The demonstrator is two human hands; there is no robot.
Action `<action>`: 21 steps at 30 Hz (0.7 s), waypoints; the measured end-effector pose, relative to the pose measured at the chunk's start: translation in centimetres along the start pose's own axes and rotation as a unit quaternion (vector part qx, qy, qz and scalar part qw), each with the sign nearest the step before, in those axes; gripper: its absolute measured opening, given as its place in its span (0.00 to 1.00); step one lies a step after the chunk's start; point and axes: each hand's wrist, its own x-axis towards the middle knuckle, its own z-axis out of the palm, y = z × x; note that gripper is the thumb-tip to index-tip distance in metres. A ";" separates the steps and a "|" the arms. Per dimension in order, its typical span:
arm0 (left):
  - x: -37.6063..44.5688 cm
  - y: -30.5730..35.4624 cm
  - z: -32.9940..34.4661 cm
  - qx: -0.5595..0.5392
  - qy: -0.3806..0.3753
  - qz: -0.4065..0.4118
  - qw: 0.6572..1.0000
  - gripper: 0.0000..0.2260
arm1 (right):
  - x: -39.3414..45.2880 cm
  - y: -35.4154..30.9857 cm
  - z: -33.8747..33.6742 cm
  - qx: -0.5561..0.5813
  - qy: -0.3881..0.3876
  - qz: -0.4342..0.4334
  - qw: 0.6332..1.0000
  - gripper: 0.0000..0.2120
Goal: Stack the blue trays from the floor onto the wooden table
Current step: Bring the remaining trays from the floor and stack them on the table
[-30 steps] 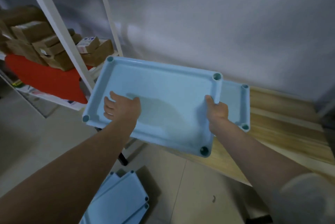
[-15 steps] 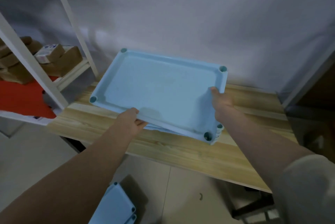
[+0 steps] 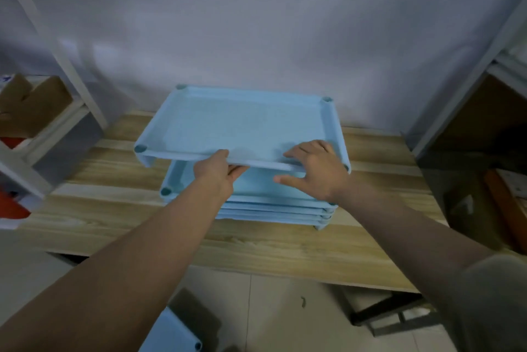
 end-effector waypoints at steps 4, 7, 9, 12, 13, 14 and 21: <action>1.0 -0.4 -0.1 0.016 -0.005 -0.016 1.000 0.07 | -0.5 0.9 2.3 -0.031 0.008 -0.010 0.999 0.18; 1.3 -1.1 0.0 0.017 -0.015 -0.031 0.999 0.09 | -0.9 1.5 3.1 -0.029 0.027 0.017 0.999 0.16; 1.4 -1.6 0.1 0.020 -0.018 -0.045 0.999 0.10 | -1.2 1.7 3.2 -0.024 0.022 0.039 0.999 0.17; 1.8 -2.2 0.1 0.028 -0.023 -0.060 0.998 0.11 | -1.8 2.0 3.6 -0.018 0.002 0.060 0.998 0.19; 1.9 -2.4 0.0 0.027 -0.023 -0.064 0.997 0.11 | -1.9 2.1 3.9 -0.018 -0.006 0.061 0.998 0.20; 2.0 -2.7 -0.1 0.026 -0.021 -0.067 0.997 0.10 | -2.0 2.2 4.1 -0.017 -0.013 0.062 0.998 0.21; 2.3 -3.4 -0.6 0.021 -0.005 -0.084 0.996 0.07 | -3.5 3.2 4.7 -0.004 -0.034 0.110 0.993 0.26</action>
